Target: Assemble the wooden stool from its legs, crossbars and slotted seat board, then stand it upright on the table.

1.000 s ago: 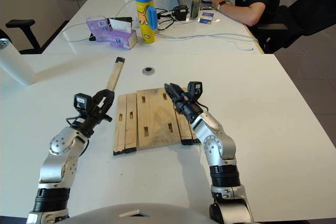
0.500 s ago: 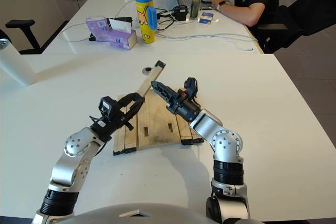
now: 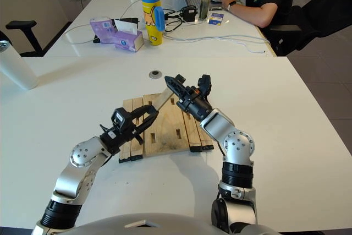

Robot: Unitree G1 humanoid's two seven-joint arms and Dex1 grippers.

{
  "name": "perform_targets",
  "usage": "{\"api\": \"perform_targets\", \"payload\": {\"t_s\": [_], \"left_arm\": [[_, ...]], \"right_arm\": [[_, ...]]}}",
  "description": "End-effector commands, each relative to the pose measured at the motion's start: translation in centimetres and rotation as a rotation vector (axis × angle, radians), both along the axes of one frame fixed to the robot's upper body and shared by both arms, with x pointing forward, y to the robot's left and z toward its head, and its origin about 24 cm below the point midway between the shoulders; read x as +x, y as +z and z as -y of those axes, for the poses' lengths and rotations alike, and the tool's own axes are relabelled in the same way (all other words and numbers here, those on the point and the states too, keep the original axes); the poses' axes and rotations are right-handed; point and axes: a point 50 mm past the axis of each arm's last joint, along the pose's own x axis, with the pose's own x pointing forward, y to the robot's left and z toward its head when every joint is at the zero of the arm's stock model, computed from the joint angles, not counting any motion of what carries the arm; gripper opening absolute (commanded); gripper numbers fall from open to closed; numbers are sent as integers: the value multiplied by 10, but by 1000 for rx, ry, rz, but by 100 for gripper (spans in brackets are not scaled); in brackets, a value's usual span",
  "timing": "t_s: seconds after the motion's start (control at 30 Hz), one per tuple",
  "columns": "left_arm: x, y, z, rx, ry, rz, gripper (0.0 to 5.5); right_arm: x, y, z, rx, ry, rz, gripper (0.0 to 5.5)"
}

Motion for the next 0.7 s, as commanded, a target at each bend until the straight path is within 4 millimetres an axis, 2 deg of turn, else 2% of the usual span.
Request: {"api": "perform_targets", "payload": {"t_s": [0.03,0.1,0.33,0.37,0.43,0.53,0.7], "left_arm": [[1,-3,-4,24,24,-5,136],[1,-4,-4,27,24,-4,136],[2,-5,-5,7,41,-33,136],[3,-6,-6,11,55,-30,173],[5,-6,-8,11,78,-31,200],[7,-10,-13,-7,101,-69,233],[13,-14,-33,-119,238,-121,233]], "right_arm": [[1,5,-2,9,10,7,73],[2,5,-2,8,11,5,40],[3,5,-1,-17,-6,18,41],[4,5,0,-27,-19,22,41],[5,5,2,-48,-52,37,41],[15,1,14,-128,-196,45,41],[23,-9,32,-330,-358,108,41]]}}
